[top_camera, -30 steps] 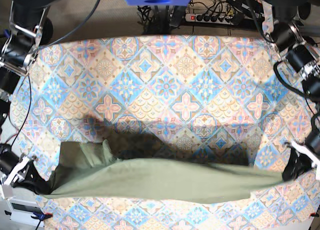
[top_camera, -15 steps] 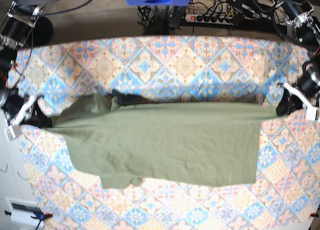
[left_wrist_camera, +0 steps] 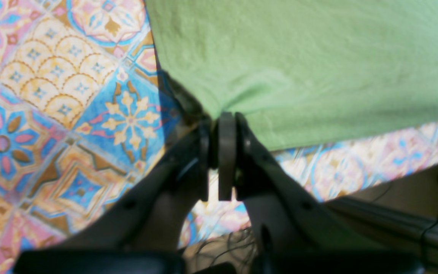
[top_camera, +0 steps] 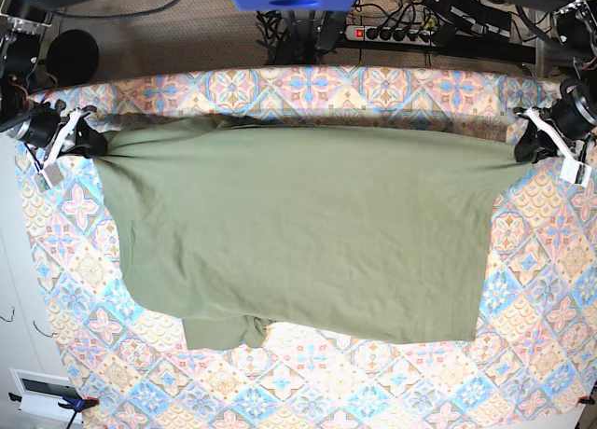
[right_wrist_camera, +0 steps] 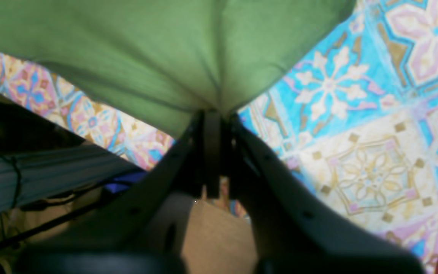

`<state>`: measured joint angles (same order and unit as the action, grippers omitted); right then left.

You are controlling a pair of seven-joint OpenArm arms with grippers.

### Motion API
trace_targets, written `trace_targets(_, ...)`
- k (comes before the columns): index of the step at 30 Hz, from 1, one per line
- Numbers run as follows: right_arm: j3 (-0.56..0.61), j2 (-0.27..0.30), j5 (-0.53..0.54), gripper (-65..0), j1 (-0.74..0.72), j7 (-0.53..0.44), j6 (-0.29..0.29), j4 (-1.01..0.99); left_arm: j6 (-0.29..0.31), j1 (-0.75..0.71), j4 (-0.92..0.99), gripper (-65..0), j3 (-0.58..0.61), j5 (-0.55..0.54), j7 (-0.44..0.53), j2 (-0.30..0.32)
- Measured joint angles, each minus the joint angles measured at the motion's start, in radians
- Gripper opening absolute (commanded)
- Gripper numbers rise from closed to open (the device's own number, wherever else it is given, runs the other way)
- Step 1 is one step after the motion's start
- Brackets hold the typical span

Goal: Layout the t-shirt on the table in an organized manner, then fold the t-shirt properly
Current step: 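Lay the shirt flat on the cloth, holding its shoulders with both grippers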

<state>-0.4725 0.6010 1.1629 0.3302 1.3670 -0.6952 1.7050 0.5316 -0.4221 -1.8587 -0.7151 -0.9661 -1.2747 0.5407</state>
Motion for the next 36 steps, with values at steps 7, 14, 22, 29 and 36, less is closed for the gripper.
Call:
trace_targets(7,-0.026,0.003,0.008,-64.2,-0.005,0.037,-0.004,0.093,0.000,-0.005,0.000,-65.0,0.009,0.137,-0.001,-0.029)
trace_targets(14,-0.023,-0.005,-0.230,-52.0,-0.003,0.041,-0.004,0.087,0.003,-0.041,0.001,-65.0,0.175,0.291,0.002,-0.033)
trace_targets(22,0.037,-0.038,-0.379,-44.8,0.039,0.026,-0.004,0.080,0.000,-0.051,0.002,-65.0,0.274,0.473,0.011,-0.031)
trace_targets(29,0.031,-0.033,-0.396,-44.7,0.090,0.032,0.000,0.077,0.000,-0.093,0.002,-53.2,0.275,0.476,0.005,-0.028)
trace_targets(36,0.034,-0.053,-0.404,-44.7,0.150,0.044,0.000,0.082,-0.001,-0.095,0.002,-35.7,0.272,0.480,0.004,-0.031)
